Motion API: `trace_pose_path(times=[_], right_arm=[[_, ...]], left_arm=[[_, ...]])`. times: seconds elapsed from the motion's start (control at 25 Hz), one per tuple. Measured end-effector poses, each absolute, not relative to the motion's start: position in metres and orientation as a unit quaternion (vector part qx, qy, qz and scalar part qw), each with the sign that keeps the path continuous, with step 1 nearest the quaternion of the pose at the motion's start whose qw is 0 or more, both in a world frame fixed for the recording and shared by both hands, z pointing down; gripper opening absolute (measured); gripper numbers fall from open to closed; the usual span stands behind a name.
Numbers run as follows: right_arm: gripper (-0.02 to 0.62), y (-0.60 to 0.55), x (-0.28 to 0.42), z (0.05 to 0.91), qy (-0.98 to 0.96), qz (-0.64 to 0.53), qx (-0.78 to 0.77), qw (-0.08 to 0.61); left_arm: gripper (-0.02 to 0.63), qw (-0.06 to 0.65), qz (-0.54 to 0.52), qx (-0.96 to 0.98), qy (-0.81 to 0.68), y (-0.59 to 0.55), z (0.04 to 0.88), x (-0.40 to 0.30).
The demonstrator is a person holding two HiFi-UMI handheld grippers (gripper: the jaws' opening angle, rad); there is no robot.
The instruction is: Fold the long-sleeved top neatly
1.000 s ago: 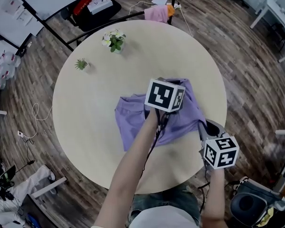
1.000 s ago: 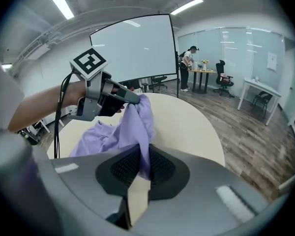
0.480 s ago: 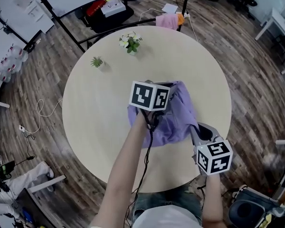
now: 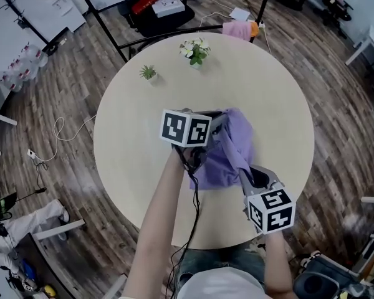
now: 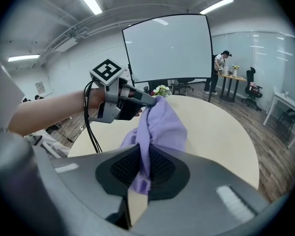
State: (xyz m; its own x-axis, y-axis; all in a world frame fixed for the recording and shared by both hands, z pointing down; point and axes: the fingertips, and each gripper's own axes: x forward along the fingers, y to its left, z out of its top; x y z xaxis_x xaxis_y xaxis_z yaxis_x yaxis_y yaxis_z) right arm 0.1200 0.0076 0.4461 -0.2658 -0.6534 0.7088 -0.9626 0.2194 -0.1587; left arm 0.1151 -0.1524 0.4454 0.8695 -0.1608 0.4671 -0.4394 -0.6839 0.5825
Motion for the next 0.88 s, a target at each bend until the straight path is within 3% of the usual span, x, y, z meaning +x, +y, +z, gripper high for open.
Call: trace_pose_path(times=[0.44, 0.72, 0.8, 0.88], right_arm=[[0.057, 0.006, 0.043, 0.473, -0.762, 0.291, 0.492, 0.305], [0.064, 0.003, 0.004, 0.515, -0.759, 0.302, 0.476, 0.327], [0.079, 0.005, -0.008, 0.53, -0.761, 0.311, 0.462, 0.334], [0.14, 0.008, -0.022, 0.542, -0.767, 0.32, 0.441, 0.339]], left_arm=[[0.055, 0.418, 0.156, 0.879, -0.171, -0.158, 0.472, 0.056], [0.142, 0.453, 0.135, 0.852, -0.224, -0.167, 0.495, 0.01], [0.175, 0.464, 0.115, 0.843, -0.245, -0.171, 0.498, -0.005], [0.181, 0.465, 0.105, 0.838, -0.263, -0.174, 0.499, -0.019]])
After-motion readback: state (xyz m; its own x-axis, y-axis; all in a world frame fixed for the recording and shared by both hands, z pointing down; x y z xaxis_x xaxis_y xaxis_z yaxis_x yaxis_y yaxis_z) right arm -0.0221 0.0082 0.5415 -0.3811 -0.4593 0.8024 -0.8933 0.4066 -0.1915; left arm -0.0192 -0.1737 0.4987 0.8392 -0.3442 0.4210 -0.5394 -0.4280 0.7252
